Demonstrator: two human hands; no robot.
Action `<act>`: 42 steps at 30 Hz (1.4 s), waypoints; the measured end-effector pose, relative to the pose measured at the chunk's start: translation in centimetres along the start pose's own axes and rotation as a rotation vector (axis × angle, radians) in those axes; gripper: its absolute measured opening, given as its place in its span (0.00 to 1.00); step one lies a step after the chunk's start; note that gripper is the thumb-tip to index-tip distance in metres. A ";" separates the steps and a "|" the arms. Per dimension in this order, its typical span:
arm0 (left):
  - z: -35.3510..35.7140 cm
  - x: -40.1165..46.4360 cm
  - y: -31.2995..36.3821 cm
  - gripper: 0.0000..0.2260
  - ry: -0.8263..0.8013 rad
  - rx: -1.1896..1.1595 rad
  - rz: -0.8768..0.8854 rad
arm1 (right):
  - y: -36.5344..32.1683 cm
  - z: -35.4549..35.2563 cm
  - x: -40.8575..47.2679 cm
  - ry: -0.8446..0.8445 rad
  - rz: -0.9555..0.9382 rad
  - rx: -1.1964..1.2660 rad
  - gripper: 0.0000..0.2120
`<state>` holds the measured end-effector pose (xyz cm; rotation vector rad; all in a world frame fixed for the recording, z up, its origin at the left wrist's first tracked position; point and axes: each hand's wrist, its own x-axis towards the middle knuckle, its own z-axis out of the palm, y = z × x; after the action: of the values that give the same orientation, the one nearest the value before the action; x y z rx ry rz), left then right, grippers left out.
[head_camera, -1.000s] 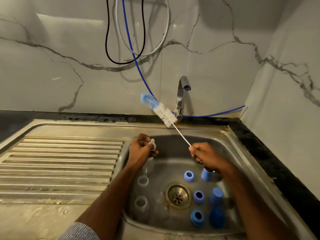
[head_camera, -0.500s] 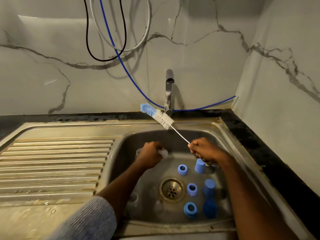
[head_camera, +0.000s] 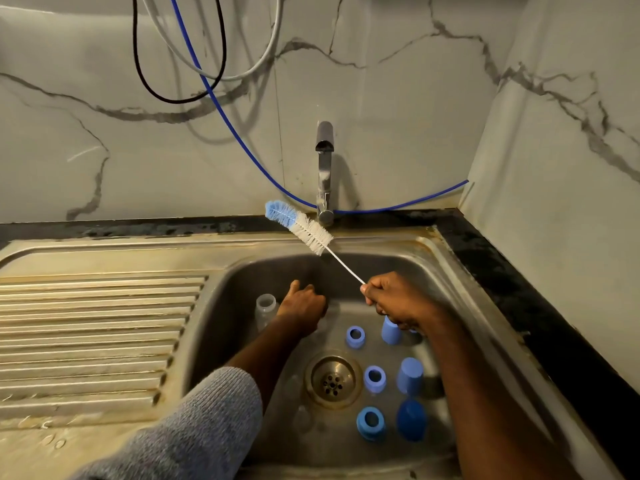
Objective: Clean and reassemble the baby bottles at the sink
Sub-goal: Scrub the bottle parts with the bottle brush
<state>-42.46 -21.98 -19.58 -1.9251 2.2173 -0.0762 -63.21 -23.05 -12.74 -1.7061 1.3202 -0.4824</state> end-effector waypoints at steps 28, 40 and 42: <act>-0.2 1.7 2.4 0.19 0.122 -0.573 0.112 | -0.3 0.3 -0.1 0.014 -0.044 -0.012 0.18; -5.0 -9.2 -6.2 0.12 0.304 -2.210 -0.369 | -2.6 2.4 -1.1 0.001 -0.100 0.080 0.17; -5.5 -10.5 -6.9 0.15 0.348 -2.404 -0.414 | -3.4 2.9 -1.5 -0.026 -0.143 0.093 0.17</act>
<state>-35.43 -13.19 -11.75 -2.6456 1.1392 3.5997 -59.72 -20.37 -11.11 -1.7303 1.1447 -0.5930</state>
